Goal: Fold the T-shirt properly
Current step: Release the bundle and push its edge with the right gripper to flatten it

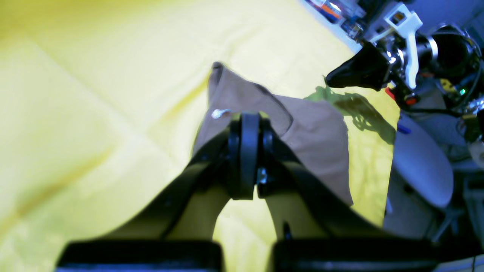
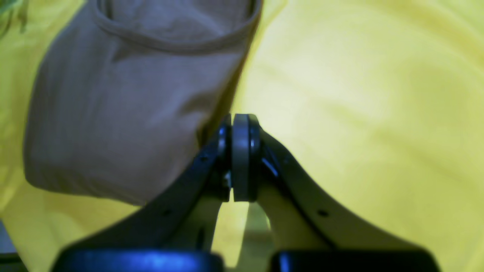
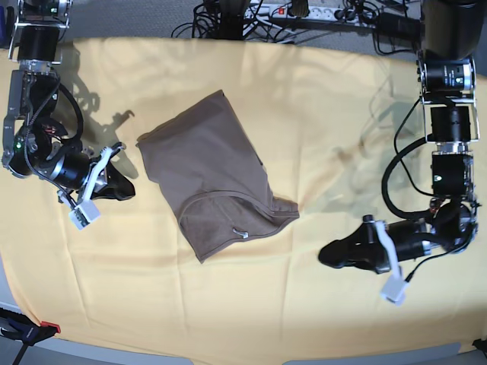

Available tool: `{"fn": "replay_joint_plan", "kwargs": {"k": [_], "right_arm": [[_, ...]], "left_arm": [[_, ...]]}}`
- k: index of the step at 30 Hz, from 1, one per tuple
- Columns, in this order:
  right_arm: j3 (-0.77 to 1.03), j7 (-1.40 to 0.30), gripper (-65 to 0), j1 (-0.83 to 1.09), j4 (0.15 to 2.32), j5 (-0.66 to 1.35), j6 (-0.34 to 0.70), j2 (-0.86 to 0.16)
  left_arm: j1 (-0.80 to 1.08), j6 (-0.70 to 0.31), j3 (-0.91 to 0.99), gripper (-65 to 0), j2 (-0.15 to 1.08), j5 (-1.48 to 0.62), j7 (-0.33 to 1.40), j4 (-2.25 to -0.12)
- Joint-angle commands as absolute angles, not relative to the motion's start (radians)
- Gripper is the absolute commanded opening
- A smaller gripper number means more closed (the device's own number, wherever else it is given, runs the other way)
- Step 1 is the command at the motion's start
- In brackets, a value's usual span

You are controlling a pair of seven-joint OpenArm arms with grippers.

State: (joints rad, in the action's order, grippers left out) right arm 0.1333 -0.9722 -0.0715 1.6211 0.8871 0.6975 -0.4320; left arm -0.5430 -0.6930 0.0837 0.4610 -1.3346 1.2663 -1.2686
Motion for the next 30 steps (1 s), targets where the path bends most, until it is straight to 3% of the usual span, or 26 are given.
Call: {"fn": "replay_joint_plan", "kwargs": {"k": [1,13,24,30], "right_arm": [[0.135,-0.953,-65.0,-0.103,1.607,0.899,0.698,-0.443],[0.066,-0.971,-65.0,-0.136,1.356,0.890,0.698,-0.413],[0.004,-1.221,-65.0,-0.096,1.364,1.216,0.698,-0.414],[0.007,-1.280,-65.0,-0.014,1.422,1.296,0.698,-0.430]], "left_arm": [[-0.552,-0.698,0.122,-65.0,0.474,-1.360,1.271,-1.283],[-0.376,-0.698,0.280,-65.0,0.620,-1.419,1.274,-1.283],[-0.344,-0.698,0.278,-65.0,0.654,-1.421,1.277,-1.283],[-0.344,-0.698,0.241,-65.0,0.653,-1.427,1.277,-1.283]]}}
